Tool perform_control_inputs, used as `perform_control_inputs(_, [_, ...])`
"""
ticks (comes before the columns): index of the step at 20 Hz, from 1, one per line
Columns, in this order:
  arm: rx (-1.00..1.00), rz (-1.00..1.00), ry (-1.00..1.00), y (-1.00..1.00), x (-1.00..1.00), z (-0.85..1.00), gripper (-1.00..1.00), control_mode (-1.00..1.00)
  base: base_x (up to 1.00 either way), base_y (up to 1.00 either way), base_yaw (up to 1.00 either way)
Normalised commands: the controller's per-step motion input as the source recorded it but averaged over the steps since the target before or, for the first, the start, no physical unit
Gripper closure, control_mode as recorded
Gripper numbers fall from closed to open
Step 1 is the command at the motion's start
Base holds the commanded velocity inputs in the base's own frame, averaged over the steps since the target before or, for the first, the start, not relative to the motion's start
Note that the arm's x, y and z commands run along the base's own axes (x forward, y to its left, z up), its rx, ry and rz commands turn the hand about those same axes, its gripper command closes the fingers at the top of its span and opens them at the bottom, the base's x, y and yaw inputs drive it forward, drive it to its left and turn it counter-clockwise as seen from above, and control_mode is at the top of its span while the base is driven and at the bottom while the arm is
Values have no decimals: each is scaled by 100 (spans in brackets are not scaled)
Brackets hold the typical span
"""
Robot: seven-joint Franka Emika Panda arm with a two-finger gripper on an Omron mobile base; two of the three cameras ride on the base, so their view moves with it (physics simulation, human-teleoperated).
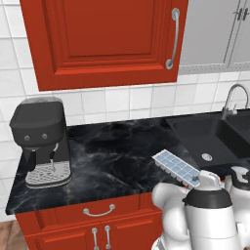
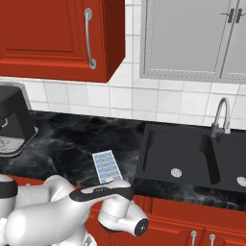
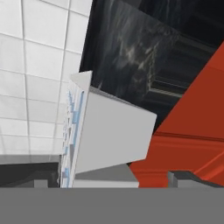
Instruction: The ice cube tray has been filled with water. Take the tray and place it in the freezer to make ice. Close the freezer door after placing the tray.
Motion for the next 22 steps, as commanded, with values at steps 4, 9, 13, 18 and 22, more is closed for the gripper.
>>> perform_control_inputs(4, [0, 0, 0, 8, 10, -2, -100, -100, 0, 0, 0])
perform_control_inputs(9, [0, 0, 0, 9, 7, -1, -100, -100, 0, 0, 0])
perform_control_inputs(13, [0, -1, 0, 6, 0, 0, -100, -100, 0, 0, 0])
perform_control_inputs(18, [0, -8, -3, 0, 0, 0, -100, -100, 0, 0, 0])
perform_control_inputs(22, [0, -11, -7, 0, 0, 0, -100, -100, 0, 0, 0])
